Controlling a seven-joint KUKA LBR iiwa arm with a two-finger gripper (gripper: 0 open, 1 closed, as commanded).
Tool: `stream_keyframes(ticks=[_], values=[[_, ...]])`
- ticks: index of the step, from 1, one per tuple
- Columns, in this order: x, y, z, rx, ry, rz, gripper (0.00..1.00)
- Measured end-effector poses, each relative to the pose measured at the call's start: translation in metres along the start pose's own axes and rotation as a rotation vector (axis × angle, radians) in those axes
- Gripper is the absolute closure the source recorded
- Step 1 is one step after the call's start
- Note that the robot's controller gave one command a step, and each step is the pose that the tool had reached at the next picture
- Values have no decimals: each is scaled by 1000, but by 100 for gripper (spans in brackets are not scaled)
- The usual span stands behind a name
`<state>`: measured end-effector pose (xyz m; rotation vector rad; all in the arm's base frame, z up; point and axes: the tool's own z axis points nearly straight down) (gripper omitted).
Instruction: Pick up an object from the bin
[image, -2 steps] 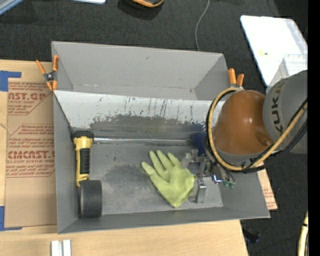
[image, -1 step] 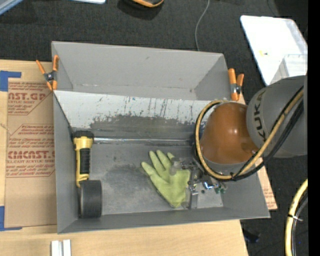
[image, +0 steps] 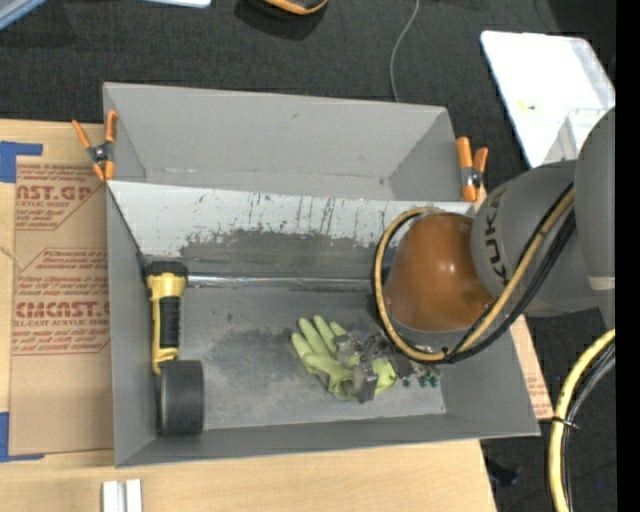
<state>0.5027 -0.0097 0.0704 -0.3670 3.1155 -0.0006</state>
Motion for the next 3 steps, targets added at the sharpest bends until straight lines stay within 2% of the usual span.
stream_keyframes(ticks=[1,3], values=[[0,0,0,0,0,0,100],[-2,7,-129,-1,5,12,100]])
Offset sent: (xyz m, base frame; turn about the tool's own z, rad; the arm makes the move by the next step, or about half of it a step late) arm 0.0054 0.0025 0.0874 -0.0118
